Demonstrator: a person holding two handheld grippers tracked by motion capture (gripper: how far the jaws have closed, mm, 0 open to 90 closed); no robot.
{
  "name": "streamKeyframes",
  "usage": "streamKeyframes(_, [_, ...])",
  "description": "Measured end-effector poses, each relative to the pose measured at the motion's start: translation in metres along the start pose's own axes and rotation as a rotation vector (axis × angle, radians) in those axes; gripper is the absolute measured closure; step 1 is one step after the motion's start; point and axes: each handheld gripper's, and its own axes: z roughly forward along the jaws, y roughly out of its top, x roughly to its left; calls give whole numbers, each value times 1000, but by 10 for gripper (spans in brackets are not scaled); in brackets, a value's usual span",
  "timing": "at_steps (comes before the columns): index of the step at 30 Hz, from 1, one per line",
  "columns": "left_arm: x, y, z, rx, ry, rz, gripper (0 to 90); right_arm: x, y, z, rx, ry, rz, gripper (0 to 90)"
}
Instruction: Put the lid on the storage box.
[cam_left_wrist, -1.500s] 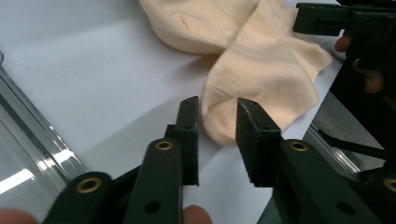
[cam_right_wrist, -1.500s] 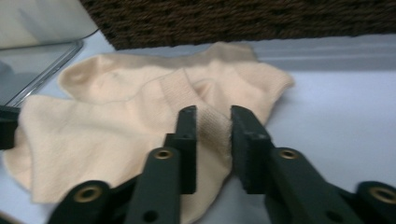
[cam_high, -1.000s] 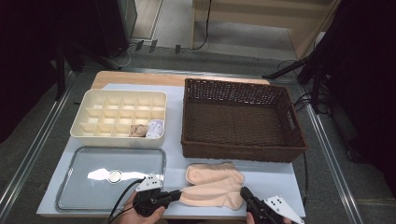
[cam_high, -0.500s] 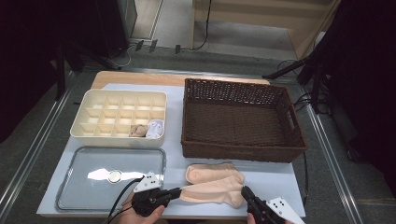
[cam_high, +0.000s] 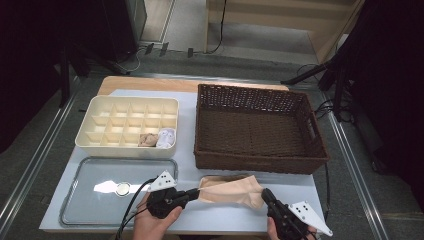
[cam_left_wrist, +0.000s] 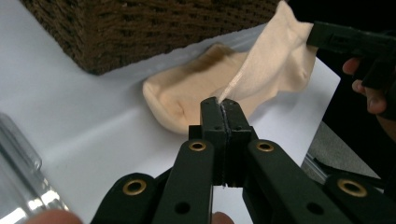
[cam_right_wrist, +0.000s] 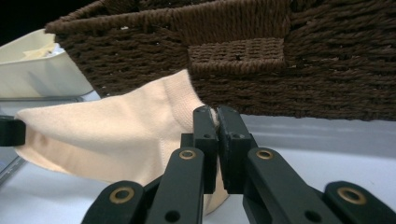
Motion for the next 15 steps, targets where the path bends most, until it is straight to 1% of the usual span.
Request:
streamKeyframes(1, [0, 3, 3, 1, -4, -1, 900, 0, 0, 1, 7, -4, 7, 883])
streamKeyframes(4, [0, 9, 9, 26, -6, -10, 900, -4, 1, 8, 22, -15, 10, 884])
streamKeyframes(7, [5, 14, 19, 65, 2, -39, 900, -8, -1, 16, 49, -22, 19, 883])
streamKeyframes(9, [9, 15, 23, 69, 26, -53, 900, -12, -2, 22, 62, -24, 29, 882])
streamKeyframes(10, [9, 15, 23, 69, 26, -53, 900, -14, -3, 25, 71, -29, 31, 881])
streamKeyframes(11, [13, 16, 27, 75, 57, -66, 895, -16, -4, 28, 82, -27, 38, 878])
streamKeyframes(13, [17, 15, 29, 79, 71, -73, 867, -18, -6, 34, 111, -16, 41, 860])
streamKeyframes(14, [18, 15, 30, 79, 76, -69, 842, -19, -7, 37, 129, -9, 40, 830])
streamKeyframes(15, [18, 15, 30, 73, 79, -67, 812, -20, -9, 40, 132, -9, 32, 805])
